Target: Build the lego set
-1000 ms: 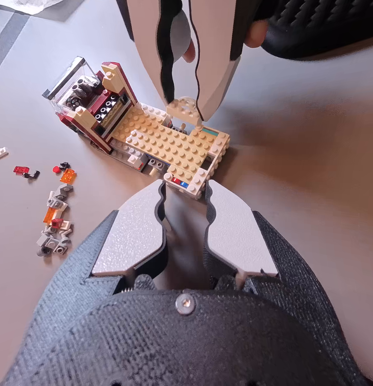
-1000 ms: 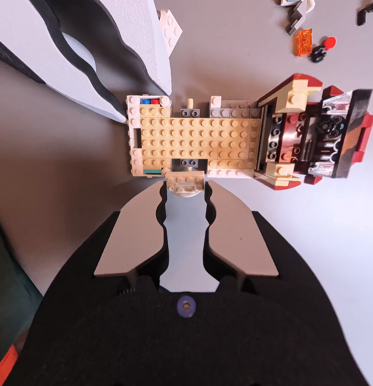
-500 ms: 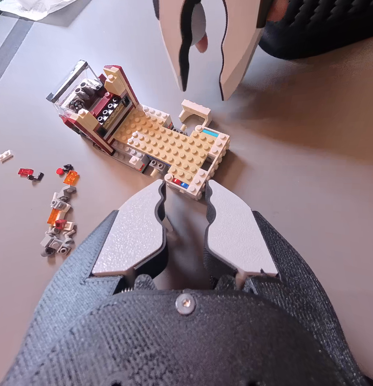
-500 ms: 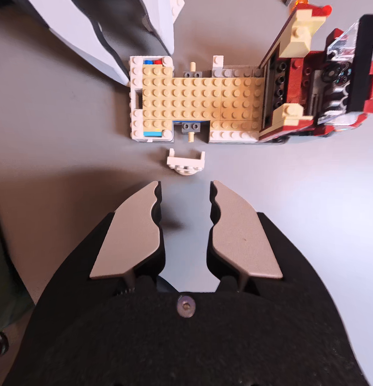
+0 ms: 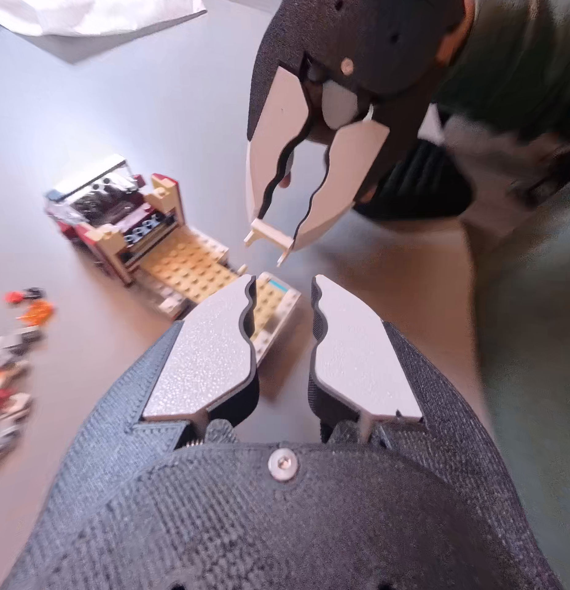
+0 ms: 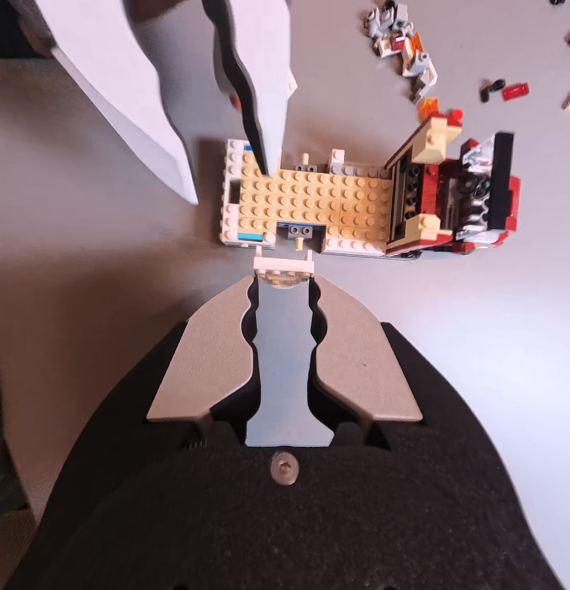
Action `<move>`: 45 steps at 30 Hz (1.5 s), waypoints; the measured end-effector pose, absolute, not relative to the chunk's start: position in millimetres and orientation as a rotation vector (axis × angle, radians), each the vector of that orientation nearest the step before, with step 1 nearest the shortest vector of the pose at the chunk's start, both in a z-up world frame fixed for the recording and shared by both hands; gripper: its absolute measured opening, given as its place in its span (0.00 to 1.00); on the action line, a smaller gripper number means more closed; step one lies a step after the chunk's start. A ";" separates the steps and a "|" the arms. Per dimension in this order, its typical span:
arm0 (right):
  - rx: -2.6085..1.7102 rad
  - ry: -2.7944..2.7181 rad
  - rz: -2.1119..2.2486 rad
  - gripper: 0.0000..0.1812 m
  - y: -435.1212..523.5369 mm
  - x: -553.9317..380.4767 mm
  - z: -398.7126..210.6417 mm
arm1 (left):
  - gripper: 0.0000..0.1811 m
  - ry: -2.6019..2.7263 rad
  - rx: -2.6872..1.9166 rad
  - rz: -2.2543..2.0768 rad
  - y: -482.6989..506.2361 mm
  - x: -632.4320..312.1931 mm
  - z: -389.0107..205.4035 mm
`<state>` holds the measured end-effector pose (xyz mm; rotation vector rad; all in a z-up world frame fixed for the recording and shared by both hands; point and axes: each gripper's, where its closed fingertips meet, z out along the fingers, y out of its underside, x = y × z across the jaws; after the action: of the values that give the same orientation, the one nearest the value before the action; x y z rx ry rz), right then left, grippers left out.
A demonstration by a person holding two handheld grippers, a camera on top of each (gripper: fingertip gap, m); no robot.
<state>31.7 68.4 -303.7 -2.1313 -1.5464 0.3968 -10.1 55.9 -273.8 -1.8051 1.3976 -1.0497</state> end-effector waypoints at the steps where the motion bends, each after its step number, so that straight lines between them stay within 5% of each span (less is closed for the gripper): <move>1: -2.137 -1.577 0.383 0.16 66.6 30.7 -298.4 | 0.18 1.344 -1.848 -1.163 54.6 -2.9 -268.0; 14: -2.126 -1.706 0.080 0.16 74.8 21.1 -278.3 | 0.06 1.015 -2.091 -1.517 73.3 20.2 -264.0; 30: -1.651 -1.319 0.656 0.27 70.6 6.9 -230.9 | 0.03 0.730 -1.744 -2.201 69.0 5.1 -214.9; 41: -1.514 -1.233 0.653 0.18 69.8 -1.0 -210.4 | 0.03 0.676 -1.632 -2.284 68.8 1.3 -197.4; 45: -1.786 -1.308 0.557 0.18 82.9 12.2 -236.5 | 0.10 0.830 -1.761 -1.939 85.2 -5.1 -217.6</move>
<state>12.2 82.9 -236.5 -1.7865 -1.3078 0.5572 -5.1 85.2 -217.6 -1.7609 0.8300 -1.9391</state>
